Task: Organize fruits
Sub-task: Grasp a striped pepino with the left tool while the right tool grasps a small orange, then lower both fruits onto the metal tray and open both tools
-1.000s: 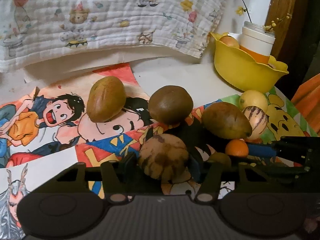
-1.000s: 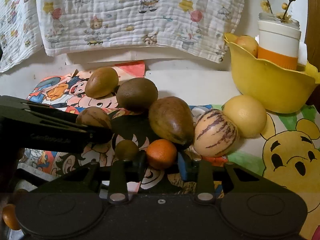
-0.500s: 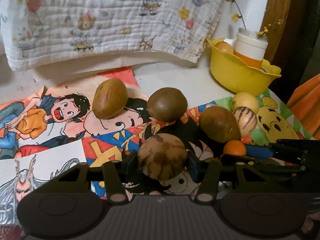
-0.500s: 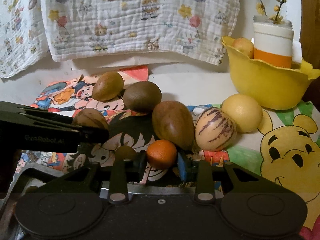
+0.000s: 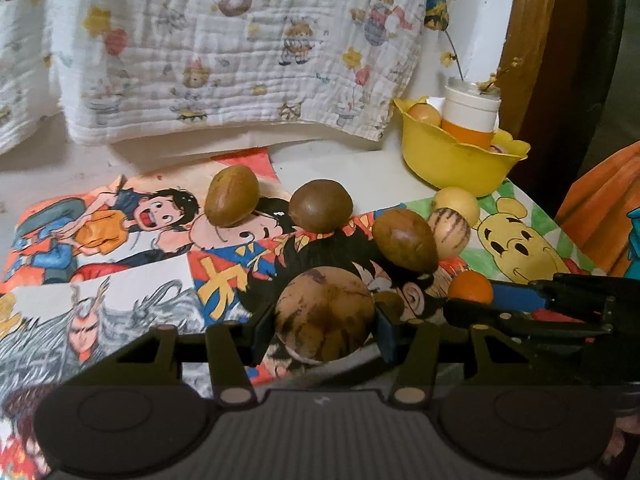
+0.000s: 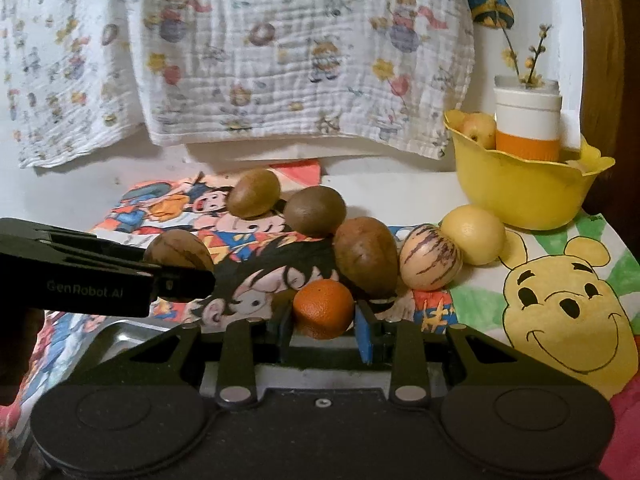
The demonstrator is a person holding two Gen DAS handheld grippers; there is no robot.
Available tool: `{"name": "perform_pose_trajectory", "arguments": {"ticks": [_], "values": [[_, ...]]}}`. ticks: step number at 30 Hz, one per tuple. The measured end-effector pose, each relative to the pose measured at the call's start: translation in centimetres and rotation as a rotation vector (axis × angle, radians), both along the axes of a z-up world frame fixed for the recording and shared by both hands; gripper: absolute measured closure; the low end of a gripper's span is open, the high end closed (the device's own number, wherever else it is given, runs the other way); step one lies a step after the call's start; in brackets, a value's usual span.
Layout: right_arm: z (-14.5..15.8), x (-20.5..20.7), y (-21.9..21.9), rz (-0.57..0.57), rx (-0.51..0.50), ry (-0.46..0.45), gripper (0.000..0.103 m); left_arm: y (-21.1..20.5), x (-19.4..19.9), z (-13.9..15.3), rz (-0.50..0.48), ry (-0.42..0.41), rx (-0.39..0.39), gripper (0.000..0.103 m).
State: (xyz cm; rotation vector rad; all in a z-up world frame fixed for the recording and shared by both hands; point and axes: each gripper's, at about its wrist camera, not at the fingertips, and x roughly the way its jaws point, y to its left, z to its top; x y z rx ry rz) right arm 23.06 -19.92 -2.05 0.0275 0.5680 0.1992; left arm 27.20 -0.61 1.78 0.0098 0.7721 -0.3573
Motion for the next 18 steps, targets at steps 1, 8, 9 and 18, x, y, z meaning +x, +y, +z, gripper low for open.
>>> {"name": "perform_pose_trajectory", "arguments": {"ticks": [1,8,9,18], "values": [[0.1,-0.5,0.1,0.005,0.001,-0.005,0.068,0.2,-0.6,0.1,0.004,-0.005,-0.001,0.047],[0.2,-4.9,1.5,0.046,0.019,-0.023,0.068,2.2,-5.2,0.8,0.045,-0.020,-0.042,0.047],[0.2,-5.7,1.7,0.049,0.020,-0.027,0.068,2.6,-6.0,0.9,0.053,-0.026,-0.049,0.047],[-0.7,-11.5,3.2,0.103,0.038,-0.020,0.068,4.6,-12.4,1.2,0.097,-0.082,-0.069,0.047]]}}
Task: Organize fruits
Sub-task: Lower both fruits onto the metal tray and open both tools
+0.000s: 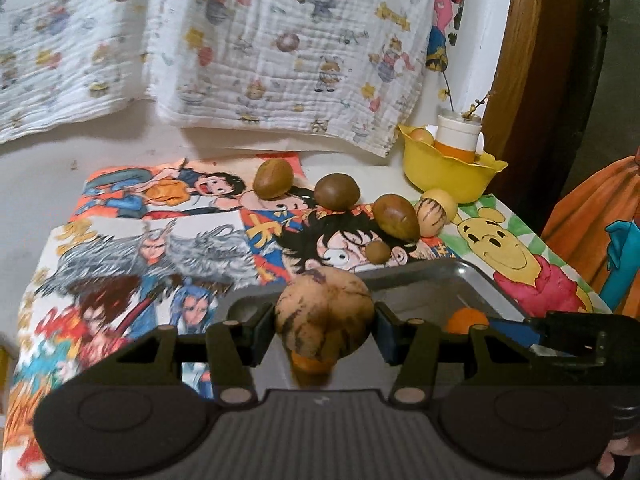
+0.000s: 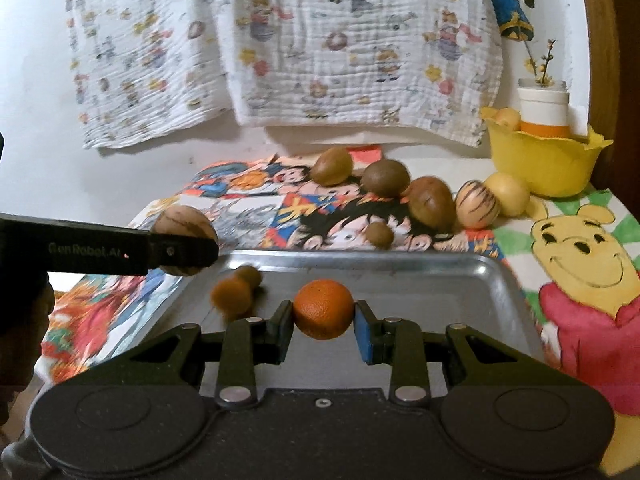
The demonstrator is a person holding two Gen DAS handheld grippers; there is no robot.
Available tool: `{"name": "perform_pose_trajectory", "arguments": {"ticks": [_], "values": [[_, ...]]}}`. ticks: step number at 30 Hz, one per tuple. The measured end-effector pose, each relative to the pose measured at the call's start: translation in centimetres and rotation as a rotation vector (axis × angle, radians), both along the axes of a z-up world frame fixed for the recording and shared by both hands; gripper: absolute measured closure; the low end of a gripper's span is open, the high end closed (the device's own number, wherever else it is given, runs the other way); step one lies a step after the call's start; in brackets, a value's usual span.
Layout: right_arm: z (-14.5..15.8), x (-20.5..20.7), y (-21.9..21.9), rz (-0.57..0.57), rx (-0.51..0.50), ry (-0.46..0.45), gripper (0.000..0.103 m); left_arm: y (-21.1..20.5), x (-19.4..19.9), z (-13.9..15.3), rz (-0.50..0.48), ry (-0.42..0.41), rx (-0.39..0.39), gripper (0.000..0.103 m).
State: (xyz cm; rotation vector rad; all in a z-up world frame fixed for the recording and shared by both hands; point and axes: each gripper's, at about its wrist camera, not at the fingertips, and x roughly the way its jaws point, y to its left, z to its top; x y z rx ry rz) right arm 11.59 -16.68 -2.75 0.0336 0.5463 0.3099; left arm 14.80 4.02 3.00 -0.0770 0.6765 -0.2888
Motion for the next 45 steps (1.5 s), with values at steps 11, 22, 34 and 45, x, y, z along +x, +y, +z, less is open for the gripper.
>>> {"name": "perform_pose_trajectory", "arguments": {"ticks": [11,22,34,45], "values": [[-0.9,-3.3,1.7,0.121,-0.056,-0.010,0.068,0.9,-4.5,-2.1,0.043,0.033,-0.005,0.047],[-2.2,-2.7,3.2,0.191,-0.105,0.024,0.068,0.8,-5.0,-3.5,0.044,0.069,0.044,0.046],[-2.8,-2.2,2.8,0.190,-0.122,0.048,0.068,-0.3,-5.1,-3.6,0.000,0.063,0.141,0.046],[-2.8,-2.3,2.4,0.186,-0.110,0.047,0.068,-0.6,-5.0,-3.7,0.000,0.062,0.171,0.045]]}}
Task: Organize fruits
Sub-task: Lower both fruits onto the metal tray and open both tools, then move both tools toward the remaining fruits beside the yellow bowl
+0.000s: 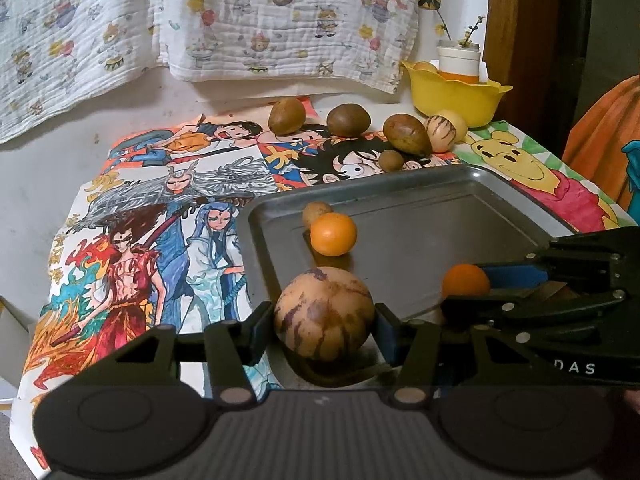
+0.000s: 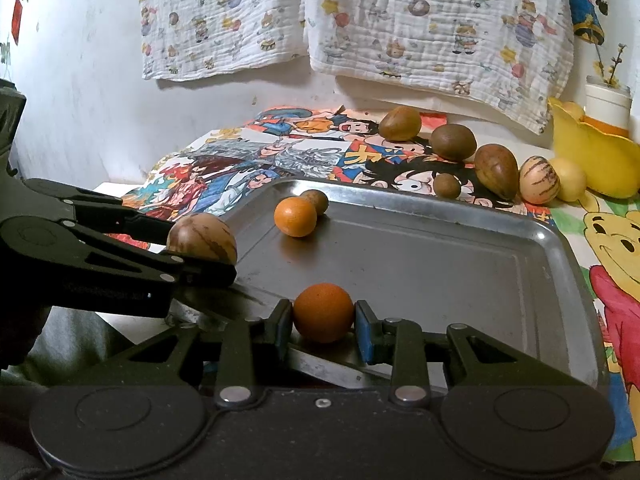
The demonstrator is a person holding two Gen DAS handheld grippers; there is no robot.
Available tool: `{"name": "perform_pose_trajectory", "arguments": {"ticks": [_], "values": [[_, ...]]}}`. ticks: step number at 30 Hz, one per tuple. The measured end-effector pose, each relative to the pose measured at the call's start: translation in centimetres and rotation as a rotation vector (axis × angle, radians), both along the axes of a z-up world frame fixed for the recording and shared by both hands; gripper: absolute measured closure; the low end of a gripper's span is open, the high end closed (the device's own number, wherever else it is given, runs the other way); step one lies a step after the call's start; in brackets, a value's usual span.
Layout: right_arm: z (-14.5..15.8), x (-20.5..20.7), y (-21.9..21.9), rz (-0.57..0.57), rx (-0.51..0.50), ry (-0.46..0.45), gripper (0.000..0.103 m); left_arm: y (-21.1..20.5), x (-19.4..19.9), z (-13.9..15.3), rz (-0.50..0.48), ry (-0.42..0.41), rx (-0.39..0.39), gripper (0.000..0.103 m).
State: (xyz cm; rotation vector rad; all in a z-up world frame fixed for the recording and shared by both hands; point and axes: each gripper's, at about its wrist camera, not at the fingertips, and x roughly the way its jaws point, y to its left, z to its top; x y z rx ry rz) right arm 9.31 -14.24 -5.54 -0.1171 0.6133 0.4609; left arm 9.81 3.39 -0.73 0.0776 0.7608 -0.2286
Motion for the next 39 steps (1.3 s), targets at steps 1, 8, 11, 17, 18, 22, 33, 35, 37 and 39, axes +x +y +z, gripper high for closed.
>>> {"name": "perform_pose_trajectory", "arguments": {"ticks": [1,8,11,17,18,22,33,35,37,39], "values": [[0.0,0.0,-0.1,0.000,0.002,-0.001,0.068,0.0,0.0,0.0,0.001,0.000,-0.001,0.045],[0.1,-0.5,-0.3,-0.007,0.014,-0.011,0.062,0.4,-0.1,0.2,0.016,-0.005,-0.014,0.036],[0.3,-1.0,-0.7,-0.008,0.016,-0.023,0.053,0.8,-0.6,0.6,0.017,-0.024,-0.024,0.025],[0.3,-1.4,-1.5,-0.013,0.037,-0.026,0.033,1.7,-1.4,0.8,-0.019,-0.036,-0.064,0.009],[0.3,-1.4,-1.6,-0.013,0.040,-0.026,0.028,1.8,-1.6,0.8,-0.023,-0.039,-0.058,0.006],[0.6,-2.0,-2.0,-0.004,0.043,-0.034,0.013,2.2,-2.5,0.6,-0.045,-0.048,-0.037,0.003],[0.9,-2.7,-3.6,-0.050,0.017,-0.062,0.001,4.1,-3.0,0.3,0.010,-0.004,0.022,0.001],[0.9,-2.6,-4.0,-0.066,0.014,-0.061,0.001,4.5,-2.9,0.5,0.030,0.002,0.036,0.001],[0.8,-2.5,-4.4,-0.079,0.017,-0.059,0.001,4.9,-2.8,0.7,0.046,0.001,0.045,0.001],[0.8,-2.4,-4.9,-0.092,0.021,-0.058,0.001,5.2,-2.7,0.9,0.057,-0.001,0.048,0.001]]}}
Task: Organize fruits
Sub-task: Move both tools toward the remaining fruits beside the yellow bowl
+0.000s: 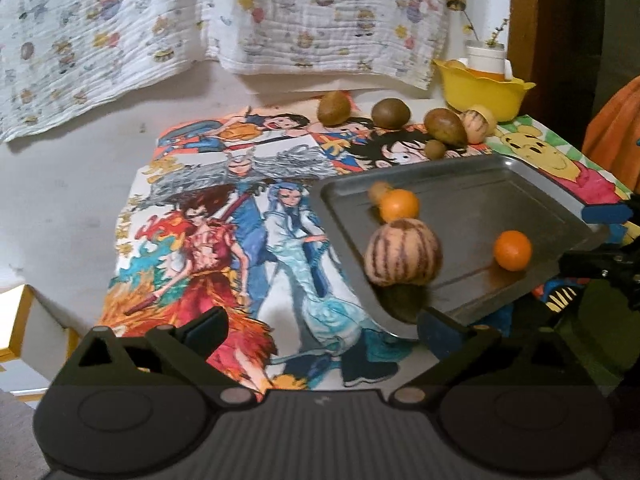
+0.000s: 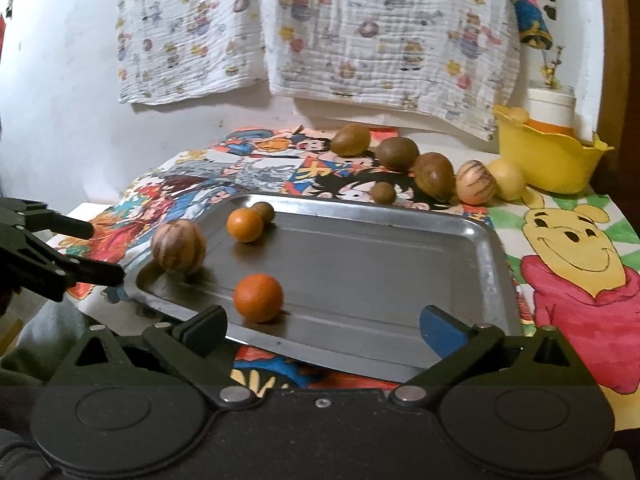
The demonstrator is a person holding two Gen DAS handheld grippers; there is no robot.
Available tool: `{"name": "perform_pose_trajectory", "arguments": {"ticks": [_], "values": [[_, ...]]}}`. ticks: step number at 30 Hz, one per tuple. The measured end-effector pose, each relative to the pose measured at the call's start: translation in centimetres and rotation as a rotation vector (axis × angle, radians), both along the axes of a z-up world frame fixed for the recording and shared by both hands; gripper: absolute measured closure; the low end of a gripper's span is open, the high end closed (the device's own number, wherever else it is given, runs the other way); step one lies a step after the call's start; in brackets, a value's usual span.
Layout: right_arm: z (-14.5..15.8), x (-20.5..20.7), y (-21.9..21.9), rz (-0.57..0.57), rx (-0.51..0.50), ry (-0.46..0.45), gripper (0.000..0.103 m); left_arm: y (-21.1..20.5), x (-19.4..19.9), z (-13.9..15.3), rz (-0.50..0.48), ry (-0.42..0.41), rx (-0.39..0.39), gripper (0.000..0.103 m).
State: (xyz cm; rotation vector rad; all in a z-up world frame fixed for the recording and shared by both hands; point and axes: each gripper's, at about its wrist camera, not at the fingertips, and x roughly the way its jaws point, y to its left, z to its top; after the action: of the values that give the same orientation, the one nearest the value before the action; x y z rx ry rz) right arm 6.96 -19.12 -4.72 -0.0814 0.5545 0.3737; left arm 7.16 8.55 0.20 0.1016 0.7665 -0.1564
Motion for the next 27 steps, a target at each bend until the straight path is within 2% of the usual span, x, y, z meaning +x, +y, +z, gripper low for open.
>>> {"name": "perform_pose_trajectory", "arguments": {"ticks": [10,17,23,27], "values": [[0.3,1.9,-1.4,-0.059,0.009,-0.002,0.001,0.6,2.3,1.4,0.051,-0.022,0.015,0.001],[1.3,4.2,-2.3,-0.089,0.022,-0.012,0.001,0.2,4.9,2.6,0.045,-0.039,0.023,0.000],[1.4,6.6,-3.2,-0.122,0.036,0.004,0.001,-0.3,7.8,3.2,0.045,-0.010,-0.033,0.001],[1.3,8.7,-4.0,-0.147,0.059,0.027,0.001,-1.4,10.2,3.4,0.025,0.005,-0.030,0.001]]}}
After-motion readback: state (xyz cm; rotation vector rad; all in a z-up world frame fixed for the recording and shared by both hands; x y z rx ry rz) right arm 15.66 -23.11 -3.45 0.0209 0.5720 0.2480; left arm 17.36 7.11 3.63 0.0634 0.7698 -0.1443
